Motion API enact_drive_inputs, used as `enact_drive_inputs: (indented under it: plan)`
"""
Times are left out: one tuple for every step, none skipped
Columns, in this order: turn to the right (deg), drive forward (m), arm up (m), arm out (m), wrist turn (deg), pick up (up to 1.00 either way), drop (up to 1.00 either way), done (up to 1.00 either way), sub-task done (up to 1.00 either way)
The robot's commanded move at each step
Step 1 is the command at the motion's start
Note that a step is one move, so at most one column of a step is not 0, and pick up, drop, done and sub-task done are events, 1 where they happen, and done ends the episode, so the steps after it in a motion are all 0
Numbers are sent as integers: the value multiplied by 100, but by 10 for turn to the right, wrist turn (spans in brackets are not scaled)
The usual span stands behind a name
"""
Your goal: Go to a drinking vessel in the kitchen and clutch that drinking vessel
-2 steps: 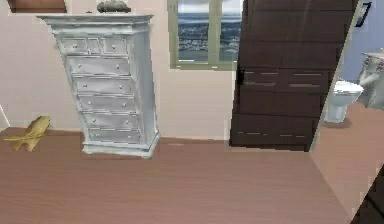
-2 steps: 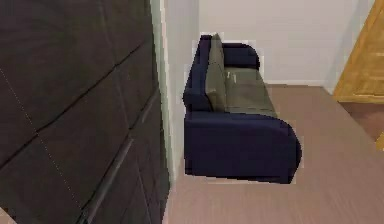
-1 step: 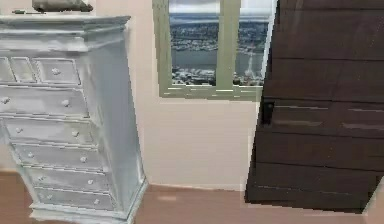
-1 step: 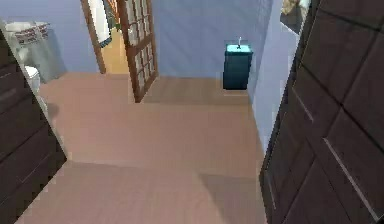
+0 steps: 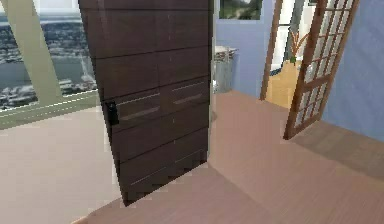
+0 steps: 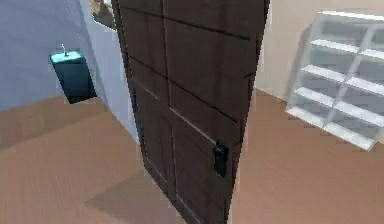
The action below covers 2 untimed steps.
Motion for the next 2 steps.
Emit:
enact_drive_inputs:
  plan:
    - [270,0,0,0,0,0,0,0,0]
    - [0,100,0,0,0,0,0,0,0]
